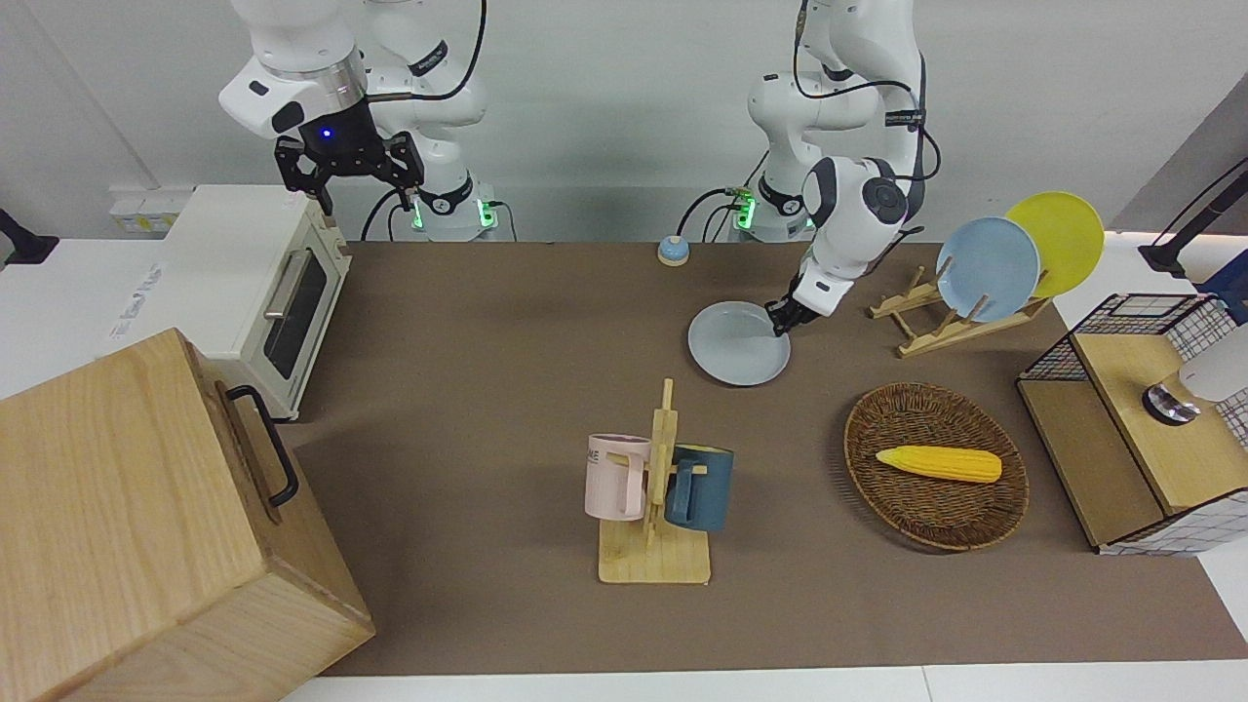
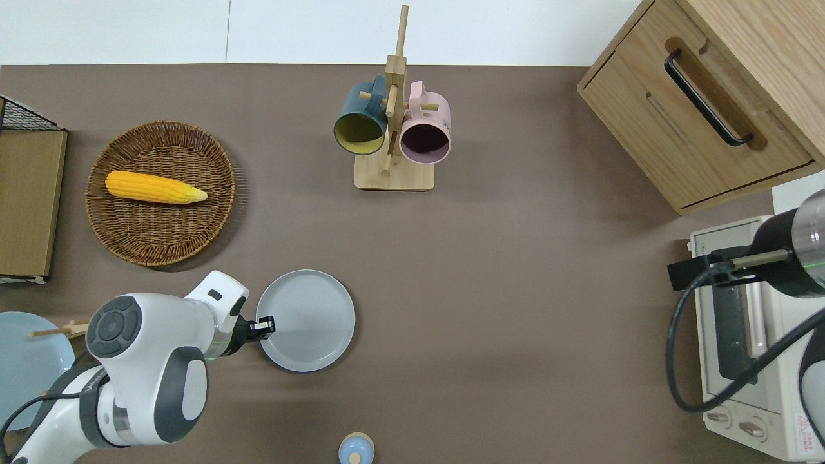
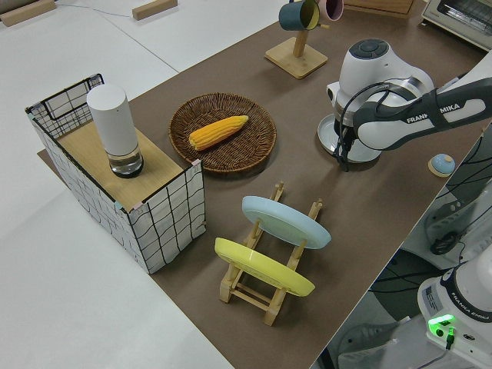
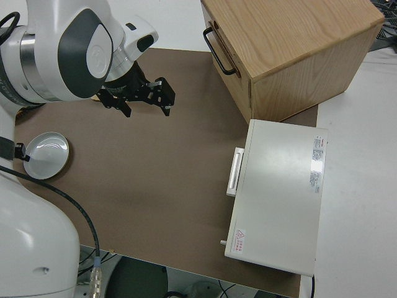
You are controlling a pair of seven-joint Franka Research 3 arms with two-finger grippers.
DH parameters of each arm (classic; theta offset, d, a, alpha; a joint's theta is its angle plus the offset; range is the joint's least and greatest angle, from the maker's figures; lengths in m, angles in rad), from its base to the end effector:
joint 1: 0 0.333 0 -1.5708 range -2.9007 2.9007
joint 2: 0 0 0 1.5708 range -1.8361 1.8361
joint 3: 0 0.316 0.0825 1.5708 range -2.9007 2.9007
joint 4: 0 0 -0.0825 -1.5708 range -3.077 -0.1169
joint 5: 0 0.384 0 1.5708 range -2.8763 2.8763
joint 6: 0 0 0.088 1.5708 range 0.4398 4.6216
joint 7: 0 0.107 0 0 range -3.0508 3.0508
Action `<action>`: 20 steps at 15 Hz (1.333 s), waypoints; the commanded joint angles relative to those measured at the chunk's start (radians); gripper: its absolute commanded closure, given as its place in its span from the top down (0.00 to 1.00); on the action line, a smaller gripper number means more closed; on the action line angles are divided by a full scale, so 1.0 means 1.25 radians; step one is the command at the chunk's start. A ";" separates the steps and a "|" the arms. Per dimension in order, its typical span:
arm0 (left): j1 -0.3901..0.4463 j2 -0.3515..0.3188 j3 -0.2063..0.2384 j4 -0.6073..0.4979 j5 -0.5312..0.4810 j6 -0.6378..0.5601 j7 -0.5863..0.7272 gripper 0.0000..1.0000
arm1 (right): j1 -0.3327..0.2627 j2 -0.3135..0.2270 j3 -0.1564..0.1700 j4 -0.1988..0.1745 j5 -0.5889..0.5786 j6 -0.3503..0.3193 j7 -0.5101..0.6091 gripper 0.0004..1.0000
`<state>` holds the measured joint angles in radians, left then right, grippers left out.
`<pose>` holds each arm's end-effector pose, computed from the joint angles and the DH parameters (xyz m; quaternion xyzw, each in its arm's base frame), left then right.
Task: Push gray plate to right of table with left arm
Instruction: 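Push the gray plate with the left gripper away from the basket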
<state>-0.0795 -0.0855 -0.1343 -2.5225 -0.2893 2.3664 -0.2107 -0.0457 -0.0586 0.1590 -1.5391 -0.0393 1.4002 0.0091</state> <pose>0.4366 -0.0977 0.3028 0.9896 0.1054 -0.0532 0.0821 0.5151 0.0567 0.6561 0.9977 0.0492 -0.0389 0.0265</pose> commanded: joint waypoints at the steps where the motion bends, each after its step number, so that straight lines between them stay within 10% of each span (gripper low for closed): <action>1: -0.069 0.034 -0.008 0.016 -0.015 0.046 -0.100 0.00 | -0.006 -0.008 0.004 -0.003 0.001 -0.010 -0.006 1.00; 20: -0.355 0.194 -0.040 0.178 0.001 0.219 -0.566 0.00 | -0.006 -0.008 0.004 -0.003 0.000 -0.010 -0.006 1.00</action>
<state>-0.4861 0.1043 -0.1945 -2.3427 -0.2973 2.6116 -0.8631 -0.0457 -0.0586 0.1590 -1.5391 -0.0393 1.4002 0.0091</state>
